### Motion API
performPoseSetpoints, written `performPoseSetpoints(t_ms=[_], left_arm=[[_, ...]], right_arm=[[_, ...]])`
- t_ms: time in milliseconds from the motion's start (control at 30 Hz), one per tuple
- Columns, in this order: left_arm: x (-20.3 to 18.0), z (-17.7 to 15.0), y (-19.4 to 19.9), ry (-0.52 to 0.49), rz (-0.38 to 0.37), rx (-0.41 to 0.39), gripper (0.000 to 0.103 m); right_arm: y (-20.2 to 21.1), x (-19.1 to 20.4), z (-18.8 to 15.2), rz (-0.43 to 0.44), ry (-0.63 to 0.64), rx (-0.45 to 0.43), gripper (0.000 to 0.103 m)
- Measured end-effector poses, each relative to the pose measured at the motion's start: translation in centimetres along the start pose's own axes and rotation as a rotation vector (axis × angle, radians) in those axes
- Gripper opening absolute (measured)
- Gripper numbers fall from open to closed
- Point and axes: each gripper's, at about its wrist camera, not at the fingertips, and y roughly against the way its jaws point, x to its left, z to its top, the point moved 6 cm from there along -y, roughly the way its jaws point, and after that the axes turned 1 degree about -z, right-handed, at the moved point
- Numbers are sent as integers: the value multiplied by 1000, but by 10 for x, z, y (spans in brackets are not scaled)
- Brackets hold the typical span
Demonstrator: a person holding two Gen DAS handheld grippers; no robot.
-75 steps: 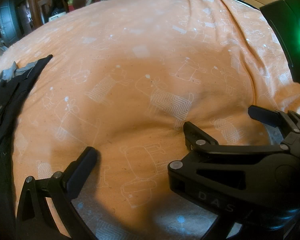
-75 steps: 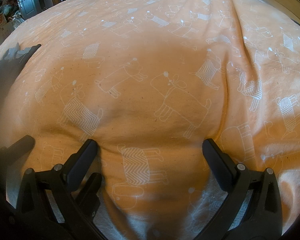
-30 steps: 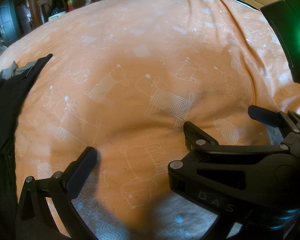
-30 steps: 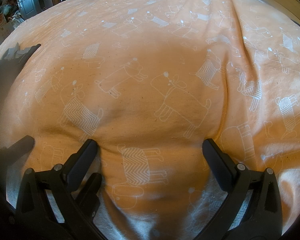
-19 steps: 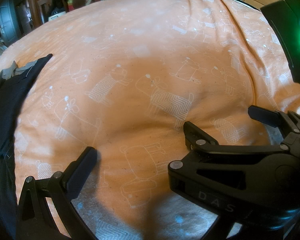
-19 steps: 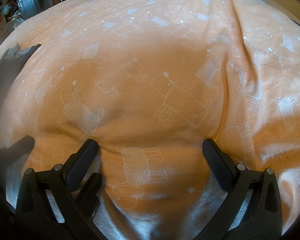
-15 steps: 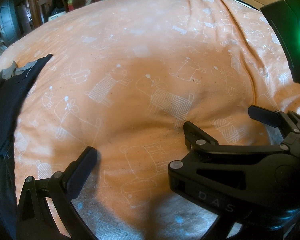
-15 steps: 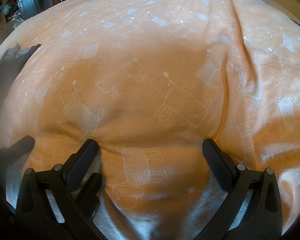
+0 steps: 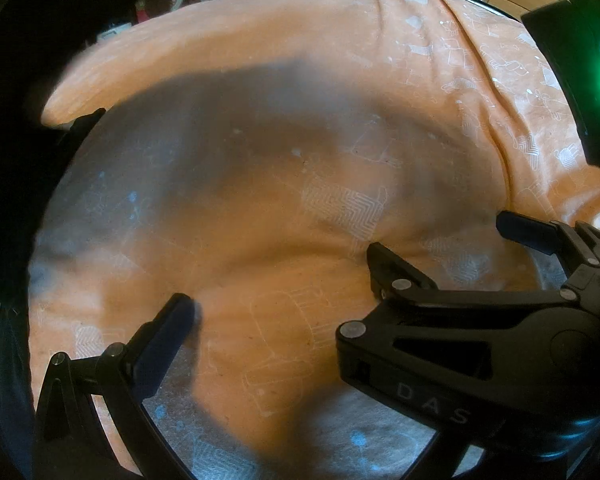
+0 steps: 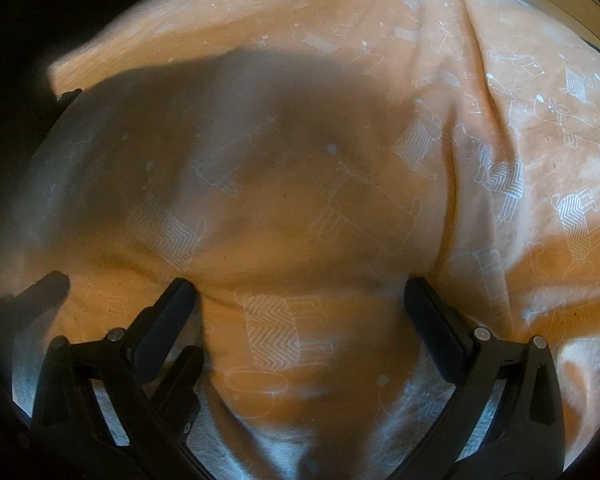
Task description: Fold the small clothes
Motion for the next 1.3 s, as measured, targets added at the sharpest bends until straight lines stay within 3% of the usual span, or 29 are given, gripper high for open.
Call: performPoseSetpoints(t_ms=[800,967,1067,1133,1300], left_arm=[[2,-2,0,13,-13,3,103],[0,-2,2,-15,20,-3,103],[-7,2,1,-54,42,-4,103],[-8,4,2,-59,-19,36,103],[-12,-12,51,-211,-385,175,103]], right_arm=[[0,1,6,0,11,5,103],[1,1,14,43,134,48,103],[7,-5,16,52,134,69,103],[15,-8,17,93,112,72,103],[68,-17,29,201,44,-28,103]])
